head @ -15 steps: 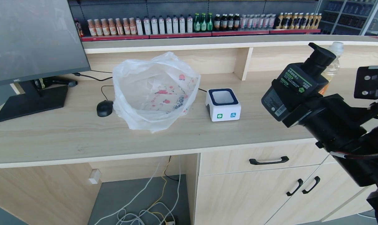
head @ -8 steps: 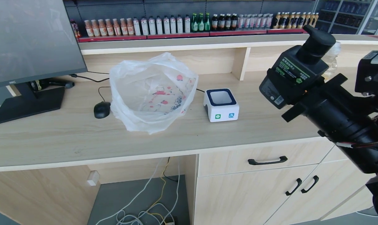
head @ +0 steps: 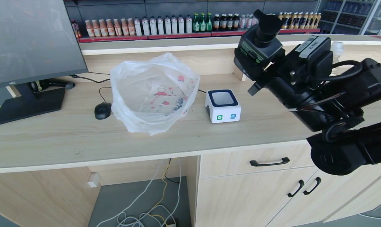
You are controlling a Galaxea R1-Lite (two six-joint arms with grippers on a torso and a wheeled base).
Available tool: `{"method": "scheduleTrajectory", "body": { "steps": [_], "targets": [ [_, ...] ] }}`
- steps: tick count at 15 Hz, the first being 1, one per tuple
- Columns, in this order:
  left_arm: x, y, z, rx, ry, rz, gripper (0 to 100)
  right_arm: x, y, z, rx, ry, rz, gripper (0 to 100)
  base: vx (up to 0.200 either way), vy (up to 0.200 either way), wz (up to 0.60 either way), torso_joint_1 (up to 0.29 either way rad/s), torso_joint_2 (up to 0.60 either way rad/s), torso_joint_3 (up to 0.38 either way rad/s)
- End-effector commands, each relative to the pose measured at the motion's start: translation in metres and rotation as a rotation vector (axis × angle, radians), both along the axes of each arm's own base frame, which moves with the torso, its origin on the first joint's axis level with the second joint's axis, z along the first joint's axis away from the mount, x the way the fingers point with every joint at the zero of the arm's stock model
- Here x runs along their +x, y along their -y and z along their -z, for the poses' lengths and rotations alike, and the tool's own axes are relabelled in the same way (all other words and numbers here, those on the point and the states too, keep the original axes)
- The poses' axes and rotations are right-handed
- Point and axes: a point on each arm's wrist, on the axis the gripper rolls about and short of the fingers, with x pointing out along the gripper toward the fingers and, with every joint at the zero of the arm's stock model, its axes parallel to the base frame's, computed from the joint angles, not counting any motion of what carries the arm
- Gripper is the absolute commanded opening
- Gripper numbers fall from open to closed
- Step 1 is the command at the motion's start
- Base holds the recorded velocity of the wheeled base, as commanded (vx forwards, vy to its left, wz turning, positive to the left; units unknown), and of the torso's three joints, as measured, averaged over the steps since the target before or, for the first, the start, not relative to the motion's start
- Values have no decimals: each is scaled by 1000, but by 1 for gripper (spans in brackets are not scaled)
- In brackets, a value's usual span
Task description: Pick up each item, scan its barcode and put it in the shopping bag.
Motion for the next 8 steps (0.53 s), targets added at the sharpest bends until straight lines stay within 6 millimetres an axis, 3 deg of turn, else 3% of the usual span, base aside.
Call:
{"method": "scheduleTrajectory", "body": {
  "steps": [1, 3, 7, 8],
  "targets": [
    [0, 0, 0, 0, 0, -1, 100, 52, -4, 13, -74, 94, 1, 0, 0, 0, 0, 0, 0, 0],
    [0, 0, 0, 0, 0, 1, 100, 73, -7, 10, -126, 151, -28, 0, 0, 0, 0, 0, 0, 0],
    [0, 0, 0, 0, 0, 1, 100, 89, 5, 19, -209, 172, -18, 0, 0, 0, 0, 0, 0, 0],
    [0, 0, 0, 0, 0, 1, 100, 106, 15, 43, -260, 146, 5, 0, 0, 0, 0, 0, 0, 0]
  ]
}}
